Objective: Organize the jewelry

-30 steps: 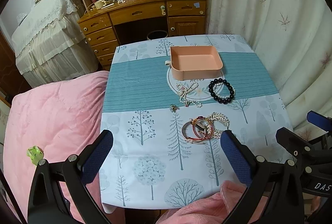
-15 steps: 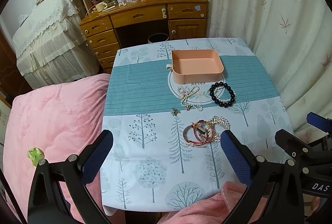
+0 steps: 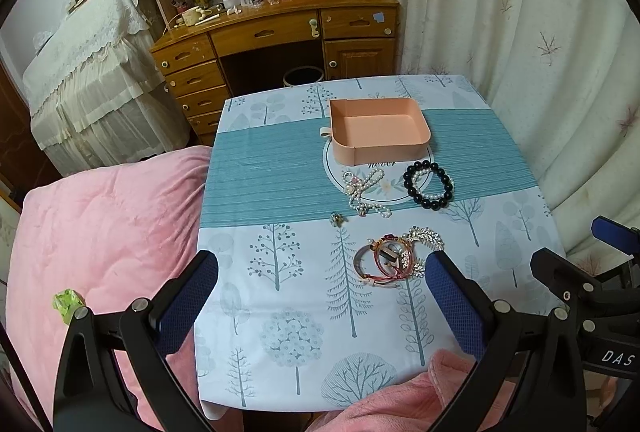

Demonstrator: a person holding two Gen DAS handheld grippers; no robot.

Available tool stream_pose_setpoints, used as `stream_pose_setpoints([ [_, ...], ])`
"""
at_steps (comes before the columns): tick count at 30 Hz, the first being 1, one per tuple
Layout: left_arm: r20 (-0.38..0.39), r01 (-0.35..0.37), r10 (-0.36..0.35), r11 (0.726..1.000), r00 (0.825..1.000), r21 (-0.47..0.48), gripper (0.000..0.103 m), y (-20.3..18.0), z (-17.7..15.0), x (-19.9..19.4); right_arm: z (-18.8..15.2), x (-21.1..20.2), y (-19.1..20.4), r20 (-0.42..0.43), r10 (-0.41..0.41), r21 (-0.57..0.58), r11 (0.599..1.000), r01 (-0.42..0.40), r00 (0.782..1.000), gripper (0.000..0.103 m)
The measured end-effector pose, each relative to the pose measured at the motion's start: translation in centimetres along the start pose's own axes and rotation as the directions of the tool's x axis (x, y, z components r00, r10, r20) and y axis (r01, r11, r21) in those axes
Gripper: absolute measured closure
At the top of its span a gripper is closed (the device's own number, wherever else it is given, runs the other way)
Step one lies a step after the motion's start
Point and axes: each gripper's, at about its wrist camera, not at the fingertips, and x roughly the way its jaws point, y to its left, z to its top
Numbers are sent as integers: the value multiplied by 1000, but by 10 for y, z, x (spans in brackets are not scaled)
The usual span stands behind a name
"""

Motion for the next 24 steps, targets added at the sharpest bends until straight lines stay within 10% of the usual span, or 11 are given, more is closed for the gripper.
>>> stream_pose_setpoints([
  [24, -32, 138, -138, 990, 990, 14, 1, 31, -14, 14, -19, -13, 19, 110, -77, 49, 996, 72, 991, 1],
])
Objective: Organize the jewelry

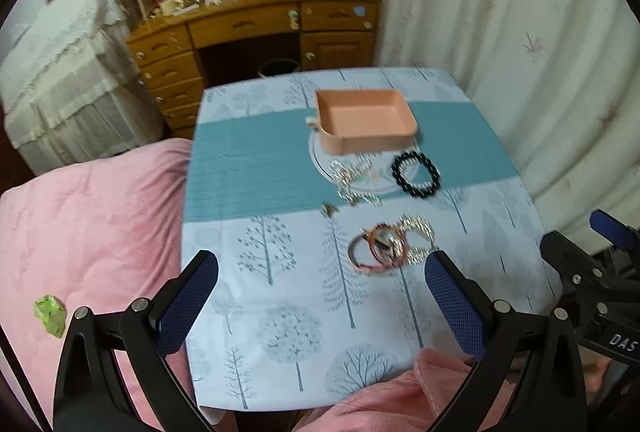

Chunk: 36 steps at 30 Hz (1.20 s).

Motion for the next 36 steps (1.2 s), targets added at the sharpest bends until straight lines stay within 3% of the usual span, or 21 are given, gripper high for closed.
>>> stream_pose_setpoints([
  [8, -60, 110, -107, 992, 992, 55, 1, 3, -15, 17, -24, 4, 19, 61, -16, -76, 997, 21, 998, 1],
  [12, -100, 131, -122, 988, 987, 86, 1, 6, -20, 30, -39, 5, 33, 117, -49, -190, 979, 70, 992, 1],
  [17, -146, 126, -108, 985, 983, 120, 1, 16, -20, 55, -58, 16, 51, 140, -45, -362, 927, 94, 989, 1],
  [19, -180, 126, -103, 985, 978, 121, 5, 19, -20, 70, -66, 26, 62, 122, -47, -448, 889, 98, 991, 1],
  [22, -236, 147, -124, 986, 964, 80, 7, 25, -19, 94, -73, 42, 73, 100, -45, -515, 852, 91, 994, 1],
  [25, -295, 167, -154, 986, 943, 19, 11, 32, -18, 118, -74, 58, 80, 69, -12, -539, 841, 47, 998, 1],
  [29, -352, 175, -164, 985, 921, -2, 13, 31, -15, 148, -69, 78, 85, 23, 34, -526, 850, -16, 999, 1],
  [36, -451, 189, -209, 978, 868, -88, 42, 25, -12, 204, -65, 122, 71, -34, 167, -392, 905, -167, 985, 1],
])
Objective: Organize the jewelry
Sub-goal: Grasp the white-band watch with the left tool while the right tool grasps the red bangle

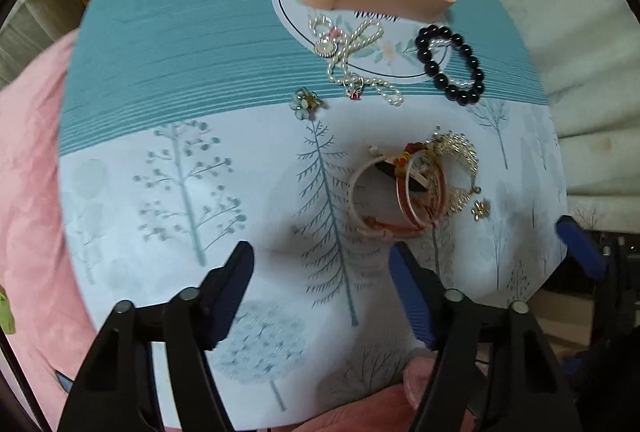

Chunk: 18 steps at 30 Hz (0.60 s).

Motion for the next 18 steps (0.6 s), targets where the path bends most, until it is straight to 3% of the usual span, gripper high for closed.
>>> stream_pose_setpoints([
  [4, -37, 11, -11, 1000, 999, 11, 51, -6, 11, 19, -4, 27, -21, -8, 24, 88, 996, -23, 1000, 1],
  [11, -75, 12, -12, 1000, 997, 0, 59, -7, 23, 36, -2, 68, -48, -26, 110, 226, 969, -101, 994, 2],
  [15, -86, 10, -11, 1000, 996, -14, 71, -5, 29, 42, -4, 82, -47, -45, 130, 240, 964, -115, 991, 11],
  [18, -88, 25, -26, 1000, 996, -12, 73, -3, 30, 42, -5, 90, -44, -63, 145, 229, 965, -127, 988, 17],
])
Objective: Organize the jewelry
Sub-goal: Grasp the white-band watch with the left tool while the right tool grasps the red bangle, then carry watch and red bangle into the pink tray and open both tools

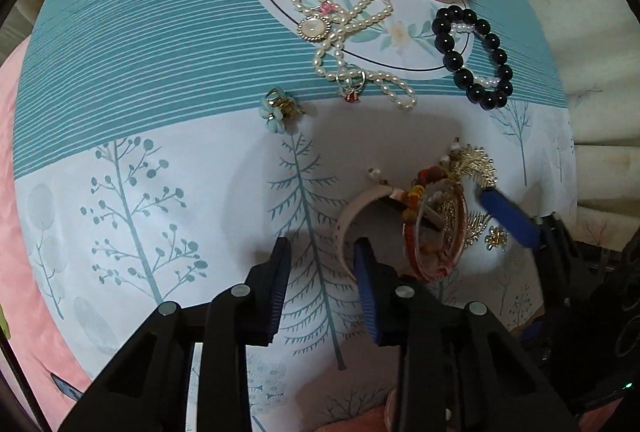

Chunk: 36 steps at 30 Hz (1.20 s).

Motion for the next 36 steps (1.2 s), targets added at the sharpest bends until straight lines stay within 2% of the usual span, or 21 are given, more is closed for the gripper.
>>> stream_pose_setpoints([
  [6, -1, -9, 9, 1000, 1000, 19, 82, -9, 3, 5, 0, 9, 4, -20, 9, -25, 1000, -9, 1000, 34],
  [7, 0, -14, 14, 1000, 1000, 27, 90, -11, 4, 6, 0, 9, 4, -19, 2, -26, 1000, -3, 1000, 38],
  [8, -4, -11, 11, 1000, 1000, 29, 93, -15, 5, 8, 0, 9, 3, -15, 2, -23, 1000, -3, 1000, 42],
  [10, 1, 5, -5, 1000, 1000, 22, 97, -21, 8, 12, 2, 8, 2, -17, 7, -15, 1000, -8, 1000, 42],
  [16, 39, 15, -17, 999, 999, 39, 98, -28, 8, 6, 5, -3, 3, 6, -6, -37, 999, 7, 1000, 44],
  [22, 102, -12, 4, 996, 995, 83, 98, -37, 6, -15, 12, -20, 6, 61, -15, -38, 999, 18, 998, 44],
  [25, 117, -9, -2, 996, 993, 91, 98, -40, 5, -29, 15, -32, 4, 93, -34, -23, 999, 36, 995, 44],
  [31, 175, -47, 22, 989, 984, 139, 98, -45, 0, -62, 21, -55, -4, 143, -60, 21, 998, 58, 988, 44],
  [36, 233, -78, 35, 981, 972, 176, 98, -39, 7, -105, 42, -71, -14, 200, -80, 43, 996, 72, 977, 44],
])
